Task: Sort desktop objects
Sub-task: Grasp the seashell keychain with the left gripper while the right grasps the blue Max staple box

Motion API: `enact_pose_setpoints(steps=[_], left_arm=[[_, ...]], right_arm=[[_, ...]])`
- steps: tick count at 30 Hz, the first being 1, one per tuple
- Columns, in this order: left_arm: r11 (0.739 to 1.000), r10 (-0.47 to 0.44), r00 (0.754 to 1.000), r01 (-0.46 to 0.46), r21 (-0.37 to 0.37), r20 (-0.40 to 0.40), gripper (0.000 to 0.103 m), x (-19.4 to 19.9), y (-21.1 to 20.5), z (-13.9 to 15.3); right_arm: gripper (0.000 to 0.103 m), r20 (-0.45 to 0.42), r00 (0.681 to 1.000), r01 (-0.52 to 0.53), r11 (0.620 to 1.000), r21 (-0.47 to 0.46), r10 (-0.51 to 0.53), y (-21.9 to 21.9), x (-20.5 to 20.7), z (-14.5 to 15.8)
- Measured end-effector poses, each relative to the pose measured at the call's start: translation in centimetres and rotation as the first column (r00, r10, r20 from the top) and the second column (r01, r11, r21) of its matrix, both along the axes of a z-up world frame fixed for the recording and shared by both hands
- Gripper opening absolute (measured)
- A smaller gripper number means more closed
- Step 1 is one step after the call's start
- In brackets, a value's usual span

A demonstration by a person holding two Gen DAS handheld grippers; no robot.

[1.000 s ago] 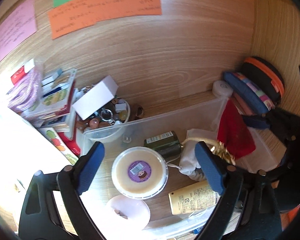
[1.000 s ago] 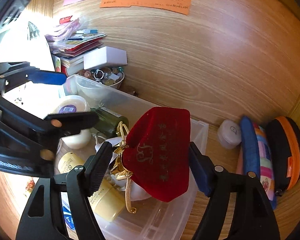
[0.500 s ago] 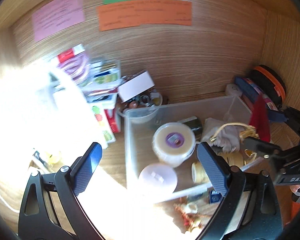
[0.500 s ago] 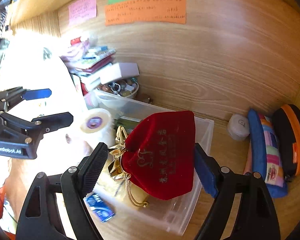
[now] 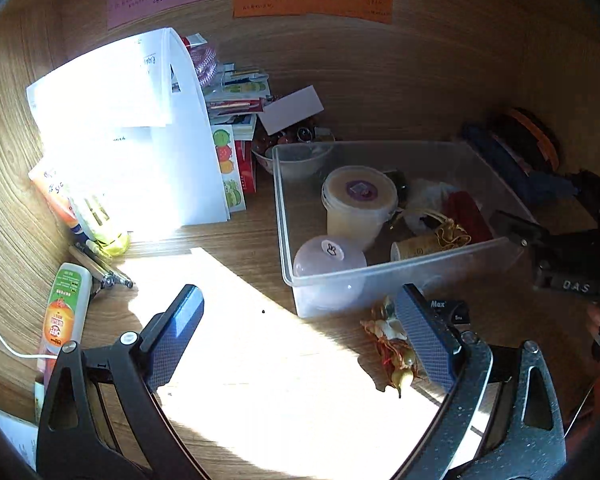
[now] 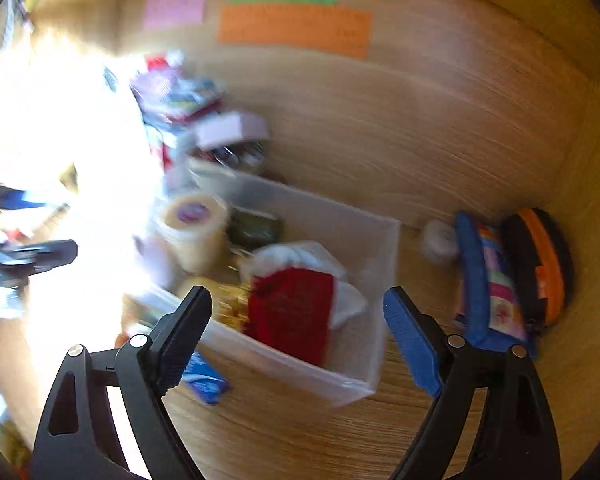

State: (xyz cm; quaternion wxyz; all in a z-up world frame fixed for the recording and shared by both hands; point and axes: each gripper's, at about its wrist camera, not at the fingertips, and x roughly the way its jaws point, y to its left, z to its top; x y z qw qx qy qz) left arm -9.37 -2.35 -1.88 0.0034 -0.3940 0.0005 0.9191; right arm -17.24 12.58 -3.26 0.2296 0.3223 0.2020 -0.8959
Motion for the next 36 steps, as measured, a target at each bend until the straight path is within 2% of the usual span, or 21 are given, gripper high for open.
enact_pose_setpoints(steps=[2,6,8,14,16,18,20,24,26,32,36], left_arm=[[1.0,-0.015,1.0,0.015,0.005,0.011,0.097,0.4,0.2,-0.6],[0.999,-0.047,0.998,0.047,-0.009,0.048,0.097,1.2,1.3,-2.3],[0.998,-0.067,0.995,0.068,-0.011,0.068,0.097,1.4,1.9,-3.3],[0.994,-0.107,0.986,0.109,-0.015,0.126,0.097,1.1,3.3,-5.8],[0.993,-0.112,0.985,0.116,-0.024,0.13,0.097,1.1,3.7,-6.3],[0.992,-0.118,0.985,0.123,-0.032,0.127,0.097,1.2,4.1,-6.5],[0.991,-0.126,0.984,0.132,-0.037,0.124,0.097,1.3,4.4,-6.7],[0.989,-0.138,0.981,0.144,-0.039,0.136,0.087,1.0,4.9,-7.1],[0.988,-0.147,0.977,0.154,-0.029,0.152,0.086,0.7,5.0,-7.7],[0.987,-0.153,0.979,0.158,-0.022,0.136,0.081,0.8,4.9,-7.7],[0.981,-0.176,0.978,0.183,-0.059,0.109,0.071,1.4,5.7,-7.6]], right_arm=[[0.086,0.007,1.0,0.007,1.0,0.002,-0.007,0.1,0.1,-0.1],[0.086,0.029,0.999,-0.042,0.996,-0.083,0.045,0.7,1.6,0.2],[0.086,0.029,0.998,-0.061,0.993,-0.098,0.064,0.8,2.6,0.1],[0.085,0.016,0.995,-0.091,0.991,-0.1,0.093,1.1,5.4,-1.2],[0.084,0.046,0.992,-0.112,0.988,-0.106,0.117,1.2,5.7,-2.3],[0.081,0.075,0.989,-0.121,0.988,-0.099,0.128,1.1,5.7,-3.4],[0.071,0.1,0.985,-0.13,0.987,-0.09,0.139,0.9,5.4,-4.4],[0.059,0.179,0.97,-0.15,0.985,-0.09,0.164,0.6,4.6,-6.5],[0.053,0.205,0.962,-0.167,0.982,-0.083,0.181,0.2,4.2,-7.2],[0.053,0.215,0.947,-0.232,0.971,-0.054,0.238,-1.4,3.9,-8.2],[0.049,0.235,0.937,-0.251,0.966,-0.06,0.258,-2.0,3.3,-9.0]])
